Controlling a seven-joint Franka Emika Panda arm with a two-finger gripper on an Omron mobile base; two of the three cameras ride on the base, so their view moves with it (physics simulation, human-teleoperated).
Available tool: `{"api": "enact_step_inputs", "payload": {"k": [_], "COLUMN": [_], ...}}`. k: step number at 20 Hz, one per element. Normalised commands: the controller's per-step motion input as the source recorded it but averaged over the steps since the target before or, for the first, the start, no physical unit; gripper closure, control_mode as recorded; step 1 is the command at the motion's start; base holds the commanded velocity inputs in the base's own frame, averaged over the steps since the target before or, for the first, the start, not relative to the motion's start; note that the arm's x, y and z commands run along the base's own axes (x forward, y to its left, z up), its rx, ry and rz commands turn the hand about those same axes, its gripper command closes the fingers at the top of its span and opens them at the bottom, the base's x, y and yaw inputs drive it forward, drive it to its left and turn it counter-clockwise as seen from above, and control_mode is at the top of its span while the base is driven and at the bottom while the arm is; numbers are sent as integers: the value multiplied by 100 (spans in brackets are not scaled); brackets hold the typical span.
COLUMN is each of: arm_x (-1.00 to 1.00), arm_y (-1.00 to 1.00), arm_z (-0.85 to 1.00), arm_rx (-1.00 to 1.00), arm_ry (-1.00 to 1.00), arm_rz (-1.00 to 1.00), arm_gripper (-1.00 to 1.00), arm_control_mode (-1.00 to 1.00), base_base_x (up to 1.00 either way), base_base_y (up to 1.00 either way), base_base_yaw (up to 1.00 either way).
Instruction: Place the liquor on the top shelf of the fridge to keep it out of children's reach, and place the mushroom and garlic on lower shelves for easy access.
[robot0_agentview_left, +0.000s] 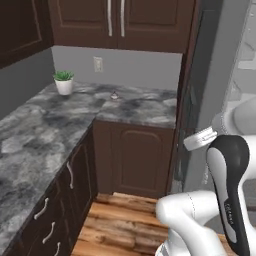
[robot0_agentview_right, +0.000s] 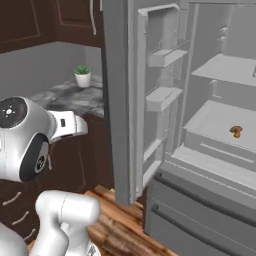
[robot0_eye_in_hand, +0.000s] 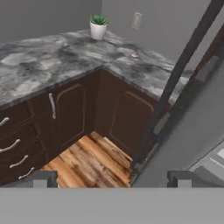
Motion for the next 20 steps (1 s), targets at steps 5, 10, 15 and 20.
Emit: {"api": "enact_step_inputs", "payload": {"k": [5,10,15,20], "arm_x": [0,0,0,0], "arm_y": [0,0,0,0], "arm_z": [0,0,0,0], "arm_rx": [0,0,0,0], "arm_ry": [0,0,0,0], "arm_rz": [0,0,0,0], "arm_gripper": [-100,-100,-100,-100], "arm_control_mode": [100,100,100,100], "base_base_x": [48,64,90,98], "base_base_y": [76,44,16,23], "base_base_yaw": [-19,-34,-33,-31]}}
